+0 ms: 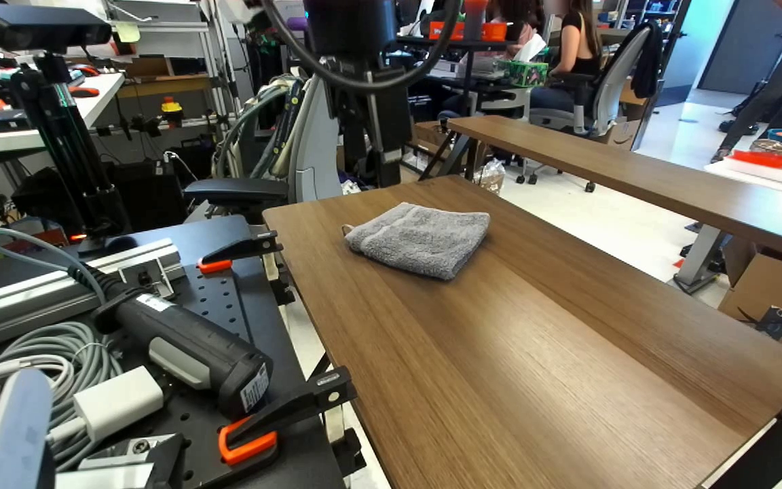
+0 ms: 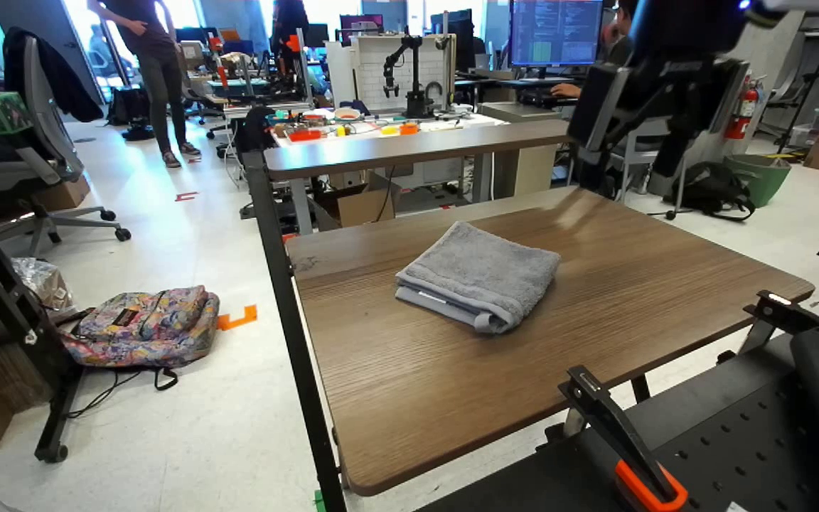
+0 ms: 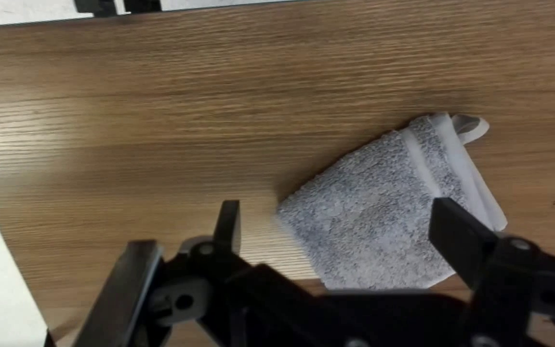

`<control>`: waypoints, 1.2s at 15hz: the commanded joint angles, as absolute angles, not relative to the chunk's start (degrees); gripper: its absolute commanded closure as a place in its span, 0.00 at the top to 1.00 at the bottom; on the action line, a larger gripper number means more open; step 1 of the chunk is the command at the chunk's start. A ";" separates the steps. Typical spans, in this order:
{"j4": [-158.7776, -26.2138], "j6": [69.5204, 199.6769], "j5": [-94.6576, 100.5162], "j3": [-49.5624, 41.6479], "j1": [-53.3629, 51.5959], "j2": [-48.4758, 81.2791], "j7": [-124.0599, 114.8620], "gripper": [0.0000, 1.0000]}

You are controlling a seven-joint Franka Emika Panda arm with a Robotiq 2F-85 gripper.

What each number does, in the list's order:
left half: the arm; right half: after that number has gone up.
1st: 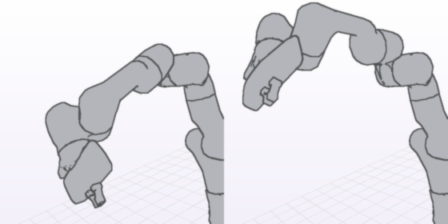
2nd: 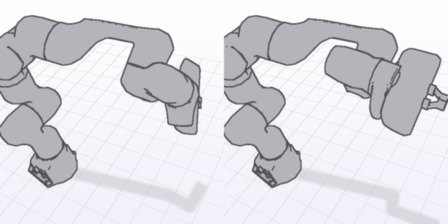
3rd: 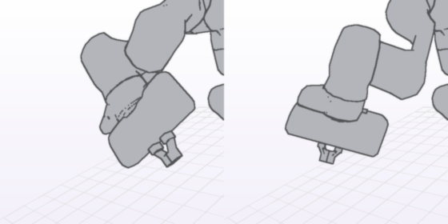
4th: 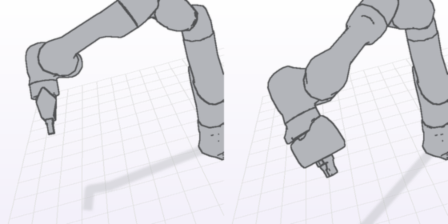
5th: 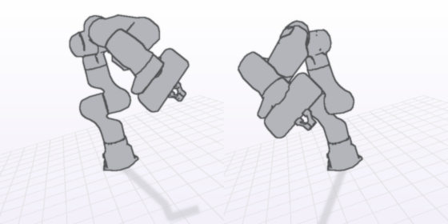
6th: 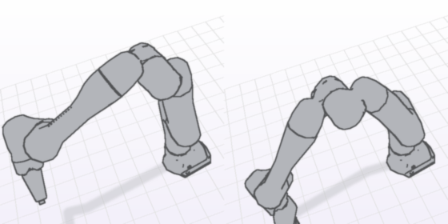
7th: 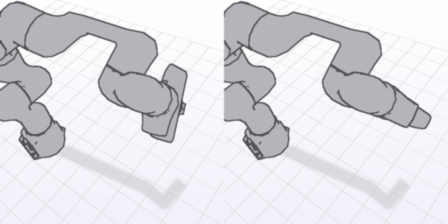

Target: Move the towel to the right.

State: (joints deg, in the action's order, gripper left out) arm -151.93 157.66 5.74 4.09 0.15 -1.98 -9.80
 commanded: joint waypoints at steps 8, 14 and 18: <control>-132.70 160.13 15.75 -1.45 -13.64 23.67 -31.27 1.00; -126.34 160.07 12.76 -5.07 -18.15 32.49 -31.05 1.00; -124.57 159.62 10.71 -6.15 -17.91 34.81 -29.56 1.00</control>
